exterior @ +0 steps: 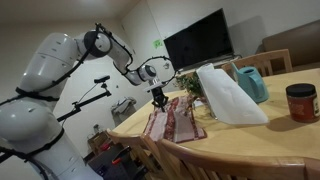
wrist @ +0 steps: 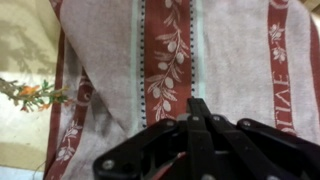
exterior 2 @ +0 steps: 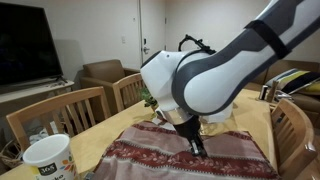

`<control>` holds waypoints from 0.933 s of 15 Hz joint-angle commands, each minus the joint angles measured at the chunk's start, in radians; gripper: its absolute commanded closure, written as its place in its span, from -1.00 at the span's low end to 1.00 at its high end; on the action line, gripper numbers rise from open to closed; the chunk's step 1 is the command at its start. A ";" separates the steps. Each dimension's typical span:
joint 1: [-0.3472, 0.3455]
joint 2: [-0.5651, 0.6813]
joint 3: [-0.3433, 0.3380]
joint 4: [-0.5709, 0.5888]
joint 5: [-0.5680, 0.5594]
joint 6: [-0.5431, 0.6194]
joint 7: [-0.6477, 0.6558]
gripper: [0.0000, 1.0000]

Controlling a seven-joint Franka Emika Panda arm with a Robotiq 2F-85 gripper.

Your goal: Straighten the red cloth

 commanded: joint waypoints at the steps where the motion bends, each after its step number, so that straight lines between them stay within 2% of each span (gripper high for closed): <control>1: -0.111 -0.124 0.055 -0.243 -0.060 0.280 0.041 1.00; 2: -0.126 -0.145 0.056 -0.295 -0.048 0.360 0.032 1.00; 3: -0.080 -0.184 -0.013 -0.347 0.009 0.441 0.001 1.00; 7: -0.088 -0.240 -0.019 -0.471 0.113 0.587 -0.063 1.00; 11: -0.074 -0.261 -0.001 -0.508 0.210 0.550 -0.139 1.00; 14: -0.049 -0.228 -0.008 -0.478 0.238 0.489 -0.169 1.00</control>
